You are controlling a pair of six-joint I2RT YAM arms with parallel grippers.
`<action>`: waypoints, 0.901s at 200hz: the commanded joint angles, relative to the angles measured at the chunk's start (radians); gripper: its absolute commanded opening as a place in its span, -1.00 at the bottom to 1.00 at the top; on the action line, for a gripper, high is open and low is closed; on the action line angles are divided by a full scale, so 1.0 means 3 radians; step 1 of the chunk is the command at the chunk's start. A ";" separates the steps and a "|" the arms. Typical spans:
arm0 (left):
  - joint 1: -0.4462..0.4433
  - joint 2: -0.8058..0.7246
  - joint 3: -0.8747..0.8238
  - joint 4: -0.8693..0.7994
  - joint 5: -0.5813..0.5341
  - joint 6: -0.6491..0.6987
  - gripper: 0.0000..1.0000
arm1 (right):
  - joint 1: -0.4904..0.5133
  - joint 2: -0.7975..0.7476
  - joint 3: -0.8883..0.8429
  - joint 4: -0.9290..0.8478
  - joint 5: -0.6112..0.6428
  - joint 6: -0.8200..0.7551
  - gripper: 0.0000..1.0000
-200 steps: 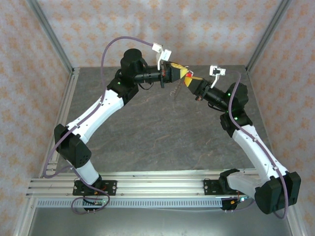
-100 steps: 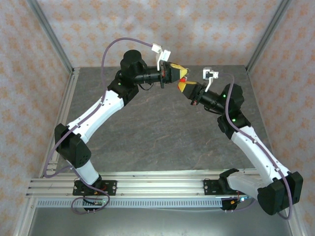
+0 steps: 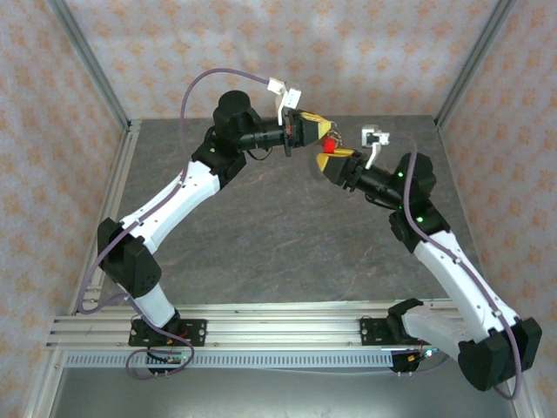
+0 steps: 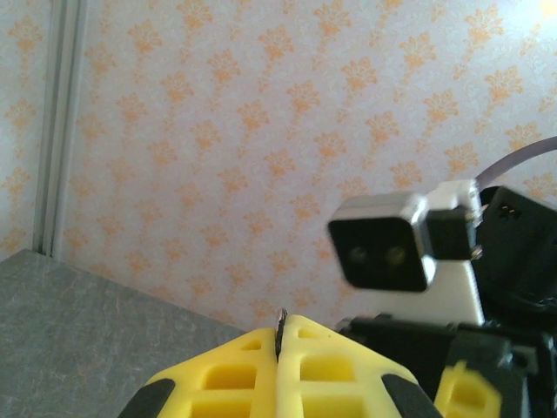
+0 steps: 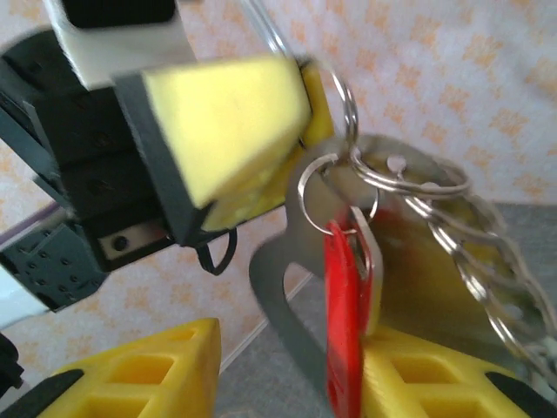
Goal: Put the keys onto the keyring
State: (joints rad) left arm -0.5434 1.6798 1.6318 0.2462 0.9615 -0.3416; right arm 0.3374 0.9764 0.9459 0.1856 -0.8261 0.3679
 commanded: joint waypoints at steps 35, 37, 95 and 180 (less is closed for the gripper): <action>-0.0005 -0.0250 -0.0110 0.0438 -0.0076 -0.0112 -1.00 | -0.0343 -0.0519 0.0074 0.0142 0.0231 0.0122 -0.19; -0.0008 -0.0252 -0.0113 0.0444 -0.0076 -0.0112 -1.00 | -0.0342 -0.0512 0.0084 0.0160 0.0240 0.0137 -0.19; -0.0009 -0.0298 -0.0142 0.0459 -0.0076 -0.0124 -1.00 | -0.0348 0.0187 0.0283 0.0888 0.0120 0.0654 -0.19; -0.0006 -0.0294 -0.0127 0.0432 -0.0040 -0.0114 -1.00 | -0.0386 0.0316 0.0208 0.1271 0.0063 0.0839 -0.19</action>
State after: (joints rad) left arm -0.5434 1.6318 1.5951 0.3195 0.9493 -0.3698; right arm 0.2375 1.1172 1.0058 0.4736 -0.8131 0.6071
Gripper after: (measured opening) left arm 0.049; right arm 0.408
